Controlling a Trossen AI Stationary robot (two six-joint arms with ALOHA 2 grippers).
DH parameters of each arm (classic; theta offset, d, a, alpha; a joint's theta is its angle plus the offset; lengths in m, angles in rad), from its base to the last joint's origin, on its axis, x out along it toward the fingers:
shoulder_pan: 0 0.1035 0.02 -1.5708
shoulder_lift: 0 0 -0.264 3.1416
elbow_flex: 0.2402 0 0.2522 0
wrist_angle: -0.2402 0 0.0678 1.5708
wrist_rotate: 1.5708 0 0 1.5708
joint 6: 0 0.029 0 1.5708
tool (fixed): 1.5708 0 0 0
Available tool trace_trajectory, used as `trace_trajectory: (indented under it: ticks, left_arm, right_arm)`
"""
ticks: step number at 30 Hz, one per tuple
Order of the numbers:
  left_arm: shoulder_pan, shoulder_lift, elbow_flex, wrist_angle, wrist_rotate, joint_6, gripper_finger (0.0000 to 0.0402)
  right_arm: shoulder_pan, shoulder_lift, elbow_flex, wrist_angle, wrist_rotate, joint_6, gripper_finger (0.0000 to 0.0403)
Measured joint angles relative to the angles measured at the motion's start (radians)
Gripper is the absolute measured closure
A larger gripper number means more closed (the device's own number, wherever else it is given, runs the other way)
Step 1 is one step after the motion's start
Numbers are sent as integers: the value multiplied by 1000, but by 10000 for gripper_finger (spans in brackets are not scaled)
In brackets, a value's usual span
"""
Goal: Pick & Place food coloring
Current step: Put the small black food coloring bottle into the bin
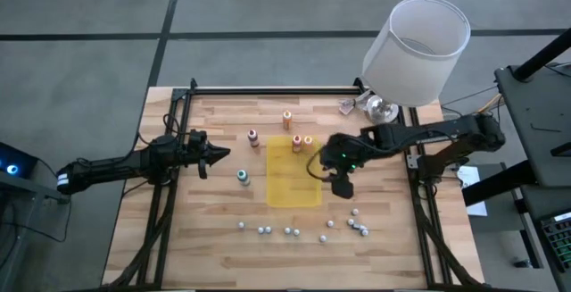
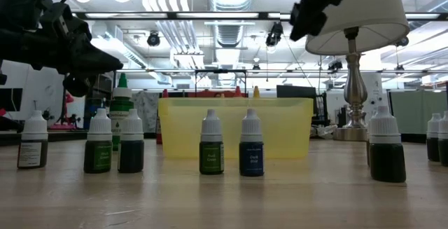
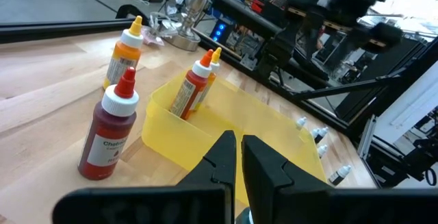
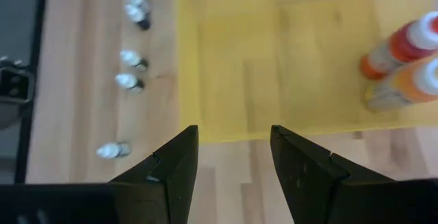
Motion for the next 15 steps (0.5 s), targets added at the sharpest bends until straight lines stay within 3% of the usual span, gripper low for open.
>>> trace_trajectory:
  ticks: [15]
  left_arm:
    - [0,0,0,0,0,0,401]
  right_arm:
    - [68,-101,-155,14,-7,121,229]
